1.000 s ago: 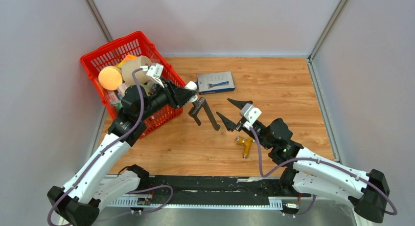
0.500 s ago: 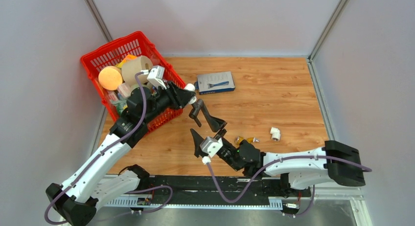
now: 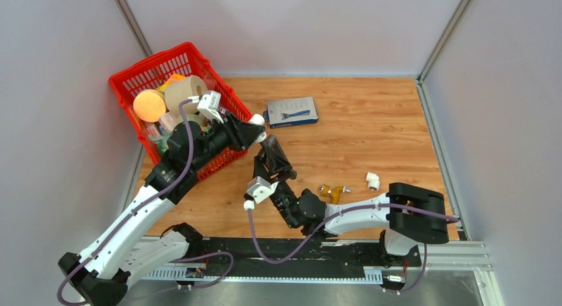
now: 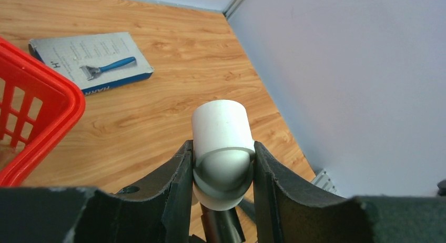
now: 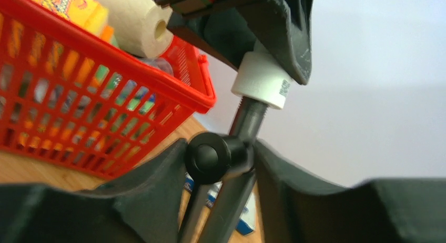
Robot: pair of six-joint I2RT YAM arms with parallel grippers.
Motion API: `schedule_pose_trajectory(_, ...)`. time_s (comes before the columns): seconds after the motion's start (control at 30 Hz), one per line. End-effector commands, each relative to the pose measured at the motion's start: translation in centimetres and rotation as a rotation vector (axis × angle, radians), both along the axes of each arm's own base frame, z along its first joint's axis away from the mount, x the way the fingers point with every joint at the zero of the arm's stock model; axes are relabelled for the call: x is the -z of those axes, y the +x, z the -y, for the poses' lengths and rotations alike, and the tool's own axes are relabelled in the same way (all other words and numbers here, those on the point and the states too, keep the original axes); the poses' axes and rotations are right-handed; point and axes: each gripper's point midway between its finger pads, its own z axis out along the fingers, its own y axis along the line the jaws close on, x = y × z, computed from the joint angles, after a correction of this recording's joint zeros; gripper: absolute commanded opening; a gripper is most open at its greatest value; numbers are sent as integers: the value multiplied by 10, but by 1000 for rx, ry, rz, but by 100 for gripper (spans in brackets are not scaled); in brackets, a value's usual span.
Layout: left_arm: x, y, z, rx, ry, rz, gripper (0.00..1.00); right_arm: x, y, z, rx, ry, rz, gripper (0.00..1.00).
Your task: Install the water faucets
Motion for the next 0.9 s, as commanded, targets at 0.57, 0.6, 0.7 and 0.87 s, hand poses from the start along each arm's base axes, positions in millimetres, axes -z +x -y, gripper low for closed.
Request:
schedule_pose_trajectory(0.57, -67, -83, 36, 530, -11, 425, 0, -73, -14, 68, -766, 249, -472, 11)
schedule_pose_trajectory(0.6, -66, -91, 39, 576, -19, 435, 0, -73, -16, 68, -800, 246, -492, 9)
schedule_pose_trajectory(0.7, -73, -106, 40, 654, -39, 480, 0, -67, -25, 61, -906, 203, -547, 7)
schedule_pose_trajectory(0.87, -69, -120, 42, 742, -40, 495, 0, -66, -6, 56, -901, 219, -620, 12)
